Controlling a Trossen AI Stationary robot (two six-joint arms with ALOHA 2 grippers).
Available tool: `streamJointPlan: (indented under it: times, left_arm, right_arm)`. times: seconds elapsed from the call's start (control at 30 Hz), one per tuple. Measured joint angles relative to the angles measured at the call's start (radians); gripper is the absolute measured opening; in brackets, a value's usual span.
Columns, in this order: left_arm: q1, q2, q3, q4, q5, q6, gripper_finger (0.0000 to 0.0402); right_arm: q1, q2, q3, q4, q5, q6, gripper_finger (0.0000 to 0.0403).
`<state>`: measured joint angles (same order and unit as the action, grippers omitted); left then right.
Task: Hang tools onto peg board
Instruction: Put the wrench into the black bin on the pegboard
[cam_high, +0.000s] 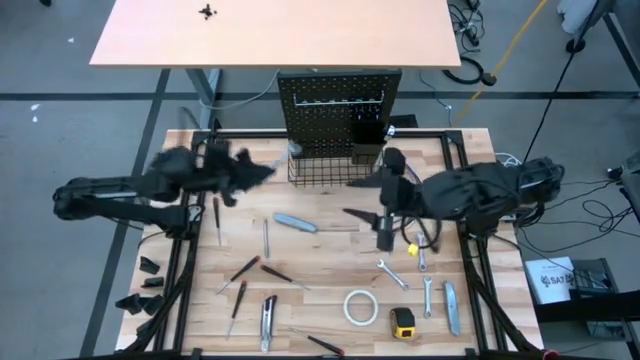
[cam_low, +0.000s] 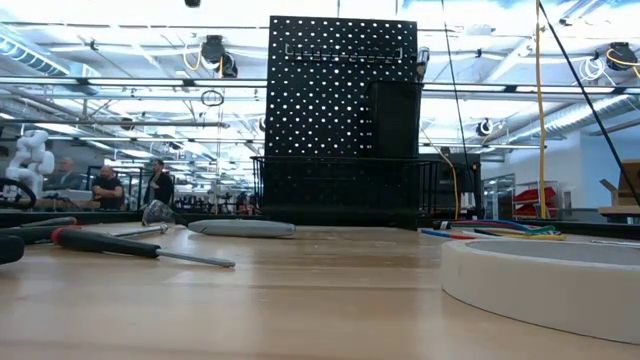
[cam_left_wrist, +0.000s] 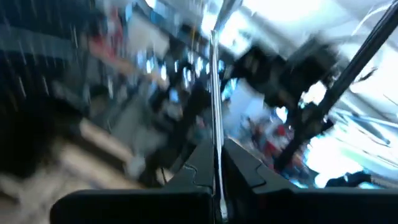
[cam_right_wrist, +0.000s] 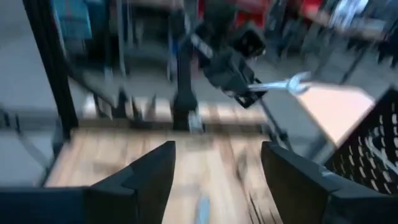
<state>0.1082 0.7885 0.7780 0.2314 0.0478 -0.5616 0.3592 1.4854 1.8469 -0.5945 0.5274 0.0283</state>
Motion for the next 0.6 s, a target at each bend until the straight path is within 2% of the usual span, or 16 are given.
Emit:
streamJointPlan:
  times: [0.1, 0.17, 0.27, 0.33, 0.43, 0.6]
  left_arm:
    - [-0.018, -0.036, 0.037, 0.014, -0.066, 0.113, 0.0011]
    - [-0.037, -0.038, 0.046, 0.081, -0.078, 0.186, 0.0011]
    - [-0.065, -0.016, 0.047, 0.202, -0.079, 0.258, 0.0011]
    - [-0.084, 0.014, 0.047, 0.262, -0.08, 0.291, 0.001]
    - [-0.115, 0.061, 0.047, 0.307, -0.075, 0.315, 0.001]
    - [-0.153, 0.135, 0.047, 0.368, -0.063, 0.356, 0.001]
  right_arm:
    - [-0.025, -0.044, -0.211, 0.429, -0.007, -0.062, 0.0223]
    - [-0.054, -0.047, -0.335, 0.724, -0.021, -0.086, 0.0221]
    - [-0.112, -0.01, -0.451, 1.088, -0.106, -0.058, 0.0217]
    - [-0.156, 0.028, -0.47, 1.197, -0.184, 0.012, 0.0214]
    - [-0.207, 0.075, -0.453, 1.239, -0.276, 0.108, 0.0211]
    - [-0.246, 0.126, -0.386, 1.227, -0.322, 0.149, 0.021]
